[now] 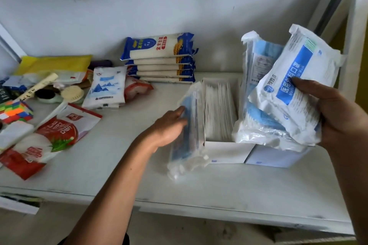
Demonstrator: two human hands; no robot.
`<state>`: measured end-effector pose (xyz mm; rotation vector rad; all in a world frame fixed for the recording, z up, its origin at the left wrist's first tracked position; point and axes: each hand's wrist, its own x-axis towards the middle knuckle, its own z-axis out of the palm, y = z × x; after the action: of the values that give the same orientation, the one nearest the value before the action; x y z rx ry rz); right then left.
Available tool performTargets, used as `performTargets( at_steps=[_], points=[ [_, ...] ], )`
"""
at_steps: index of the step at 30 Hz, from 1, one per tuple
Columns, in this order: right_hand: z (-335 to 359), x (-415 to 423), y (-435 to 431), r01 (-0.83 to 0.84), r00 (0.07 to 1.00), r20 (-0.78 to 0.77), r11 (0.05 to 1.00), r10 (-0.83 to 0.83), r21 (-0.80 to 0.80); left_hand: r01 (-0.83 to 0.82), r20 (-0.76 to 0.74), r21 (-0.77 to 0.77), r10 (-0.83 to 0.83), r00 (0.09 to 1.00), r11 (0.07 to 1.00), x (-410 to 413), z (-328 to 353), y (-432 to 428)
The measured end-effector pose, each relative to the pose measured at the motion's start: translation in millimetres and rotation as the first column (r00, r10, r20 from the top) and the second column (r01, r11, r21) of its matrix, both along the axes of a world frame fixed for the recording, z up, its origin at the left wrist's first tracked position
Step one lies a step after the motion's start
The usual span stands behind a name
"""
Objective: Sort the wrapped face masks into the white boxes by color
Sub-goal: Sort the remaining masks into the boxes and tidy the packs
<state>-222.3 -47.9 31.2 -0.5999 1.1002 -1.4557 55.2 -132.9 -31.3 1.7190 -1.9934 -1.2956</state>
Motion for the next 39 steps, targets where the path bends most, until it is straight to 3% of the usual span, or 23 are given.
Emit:
performTargets(
  at_steps=[3, 7, 13, 17, 20, 21, 22, 23, 24, 26, 28, 37, 39],
  points=[
    [0, 0, 0, -0.007, 1.000, 0.002, 1.000, 0.007, -0.017, 0.019, 0.337, -0.073, 0.007, 0.941, 0.997, 9, -20, -8],
    [-1, 3, -1, -0.014, 1.000, 0.010, 1.000, 0.014, -0.017, -0.016, 0.446, -0.211, 0.111, 0.888, 0.977, 16, -37, -5],
    [-4, 6, -2, -0.026, 1.000, 0.002, 1.000, 0.026, -0.004, -0.273, 0.065, -0.396, 0.323, 0.944, 0.877, 14, -56, -17],
    [-7, 14, -3, -0.078, 0.997, 0.013, 0.997, 0.078, -0.011, -0.358, -0.069, -0.462, 0.370, 0.926, 0.811, 1, -61, -15],
    [-9, 21, -3, -0.123, 0.992, 0.009, 0.992, 0.123, -0.025, -0.452, -0.296, -0.618, 0.342, 0.892, 0.643, -7, -40, -10],
    [-10, 23, -3, -0.139, 0.990, 0.004, 0.990, 0.139, -0.029, -0.504, -0.414, -0.605, 0.298, 0.860, 0.616, -10, -27, -4],
    [-11, 25, -3, -0.156, 0.988, 0.007, 0.987, 0.156, -0.030, -0.539, -0.533, -0.519, 0.241, 0.811, 0.664, -14, -11, 4],
    [-13, 28, -4, -0.171, 0.985, 0.010, 0.985, 0.171, -0.034, -0.507, -0.637, -0.382, 0.178, 0.750, 0.773, -18, 5, 12],
    [-14, 32, -4, -0.184, 0.983, 0.014, 0.982, 0.185, -0.039, -0.400, -0.715, -0.235, 0.122, 0.689, 0.886, -23, 15, 18],
    [-16, 39, -3, -0.206, 0.978, 0.016, 0.977, 0.207, -0.058, -0.162, -0.757, -0.072, 0.052, 0.652, 0.984, -31, 24, 27],
    [-18, 45, -3, -0.225, 0.974, 0.011, 0.972, 0.226, -0.064, -0.098, -0.755, -0.024, 0.046, 0.654, 0.995, -34, 25, 31],
    [-10, 29, -6, -0.041, 0.999, 0.020, 0.997, 0.042, -0.059, -0.359, -0.697, 0.134, 0.346, 0.629, 0.924, 39, 37, -7],
    [-8, 23, -6, -0.033, 0.999, 0.016, 0.998, 0.034, -0.053, -0.407, -0.609, 0.146, 0.406, 0.681, 0.902, 60, 22, -21]
  ],
)
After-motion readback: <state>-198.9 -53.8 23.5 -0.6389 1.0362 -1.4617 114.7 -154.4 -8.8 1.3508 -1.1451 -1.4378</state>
